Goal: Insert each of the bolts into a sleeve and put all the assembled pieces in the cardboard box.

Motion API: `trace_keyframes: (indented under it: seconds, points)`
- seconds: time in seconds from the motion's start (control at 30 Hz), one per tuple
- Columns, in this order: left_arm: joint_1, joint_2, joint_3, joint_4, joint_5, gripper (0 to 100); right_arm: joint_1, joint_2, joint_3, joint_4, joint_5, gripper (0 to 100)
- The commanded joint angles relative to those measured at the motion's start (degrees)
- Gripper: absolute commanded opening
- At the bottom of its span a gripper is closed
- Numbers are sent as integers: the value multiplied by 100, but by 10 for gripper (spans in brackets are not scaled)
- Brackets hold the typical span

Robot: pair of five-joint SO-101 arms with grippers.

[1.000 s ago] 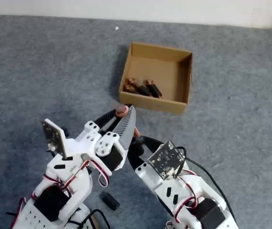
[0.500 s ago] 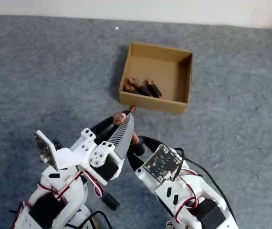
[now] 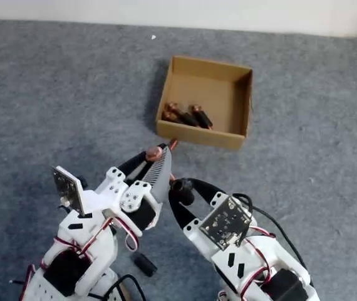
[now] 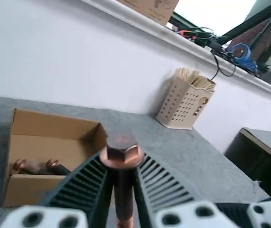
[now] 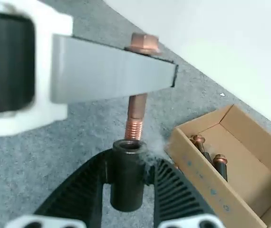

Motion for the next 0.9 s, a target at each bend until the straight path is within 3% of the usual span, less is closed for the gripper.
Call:
trace_keyframes:
  seconds: [0.0, 0.3, 0.77, 0.87]
  points:
    - [382, -4, -119, 202, 0, 5, -66, -66, -286, -22, 70, 6]
    - [-268, -4, -708, 202, 0, 5, -66, -66, -268, 92, 79, 6]
    - [-215, -4, -875, 211, 563, 5, -66, -66, -66, -22, 88, 6]
    - [180, -4, -848, 220, 563, 5, -66, -66, -40, -22, 88, 6]
